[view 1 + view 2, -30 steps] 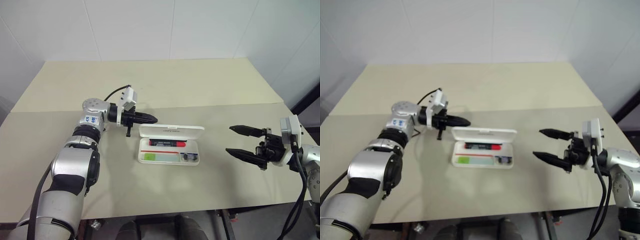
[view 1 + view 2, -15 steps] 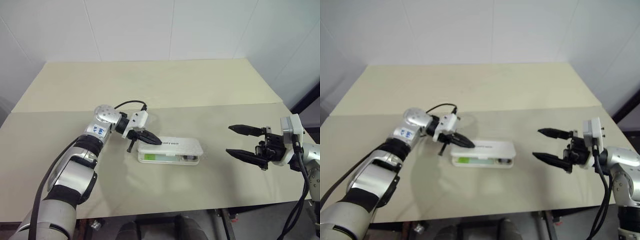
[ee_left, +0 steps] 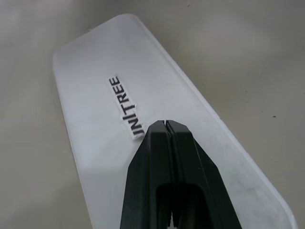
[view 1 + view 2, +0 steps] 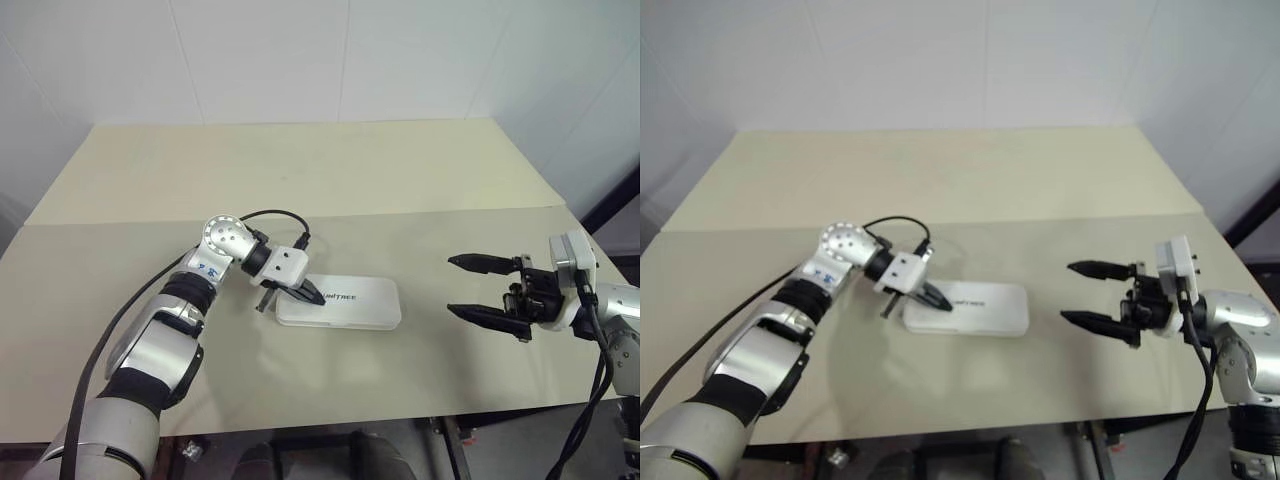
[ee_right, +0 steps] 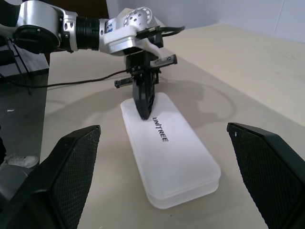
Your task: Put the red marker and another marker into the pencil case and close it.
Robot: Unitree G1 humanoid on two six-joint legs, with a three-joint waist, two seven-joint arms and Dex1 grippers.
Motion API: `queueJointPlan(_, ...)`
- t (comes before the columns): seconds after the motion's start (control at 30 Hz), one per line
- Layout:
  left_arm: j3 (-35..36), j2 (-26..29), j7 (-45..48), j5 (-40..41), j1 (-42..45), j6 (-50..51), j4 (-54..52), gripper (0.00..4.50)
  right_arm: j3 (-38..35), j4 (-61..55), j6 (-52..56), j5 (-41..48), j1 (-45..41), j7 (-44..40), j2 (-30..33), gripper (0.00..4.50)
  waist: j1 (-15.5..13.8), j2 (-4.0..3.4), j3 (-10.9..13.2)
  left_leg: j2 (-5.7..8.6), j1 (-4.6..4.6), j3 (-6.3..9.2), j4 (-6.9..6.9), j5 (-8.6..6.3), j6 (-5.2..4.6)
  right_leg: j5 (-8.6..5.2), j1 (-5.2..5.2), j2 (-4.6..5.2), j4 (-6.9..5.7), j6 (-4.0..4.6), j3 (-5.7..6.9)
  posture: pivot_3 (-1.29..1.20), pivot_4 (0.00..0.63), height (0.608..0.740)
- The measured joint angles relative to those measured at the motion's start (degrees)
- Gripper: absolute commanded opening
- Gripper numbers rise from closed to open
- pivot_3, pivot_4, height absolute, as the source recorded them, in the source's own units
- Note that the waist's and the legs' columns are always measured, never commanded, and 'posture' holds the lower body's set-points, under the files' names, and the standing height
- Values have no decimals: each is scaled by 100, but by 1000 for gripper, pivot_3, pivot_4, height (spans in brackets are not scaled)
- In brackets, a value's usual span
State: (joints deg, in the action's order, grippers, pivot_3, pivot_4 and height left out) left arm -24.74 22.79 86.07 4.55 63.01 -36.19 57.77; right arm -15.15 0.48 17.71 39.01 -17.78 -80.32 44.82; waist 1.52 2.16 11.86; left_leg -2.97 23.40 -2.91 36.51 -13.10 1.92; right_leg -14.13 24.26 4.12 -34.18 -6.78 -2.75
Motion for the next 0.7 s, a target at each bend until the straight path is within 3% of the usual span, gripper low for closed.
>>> queueJointPlan(0.27,306,-185,-12,-108,71,-135,323,18,138,205,-42,-84,-193,-56,-6,4500,2,0,0,2,-2,0,8,4,-8,0,-15,1,21,4,-2,0,150,740)
queueJointPlan(0.47,1317,-209,-18,474,-25,545,154,18,235,435,-138,-131,-384,-233,-6,4500,23,0,0,0,-3,0,6,2,-11,8,-15,0,17,-10,-1,0,150,740)
queueJointPlan(0.6,1875,-48,-24,918,-375,1134,-376,909,365,676,-168,-207,-573,-291,-13,4500,29,-1,0,0,-7,-1,-1,2,-11,15,-15,0,13,-23,0,0,150,740)
queueJointPlan(0.7,2233,189,-26,1168,-763,1464,-829,1943,392,850,-252,-259,-694,-339,-20,4500,21,-1,0,-1,-9,1,-5,2,-11,18,-13,0,7,-29,2,0,150,740)
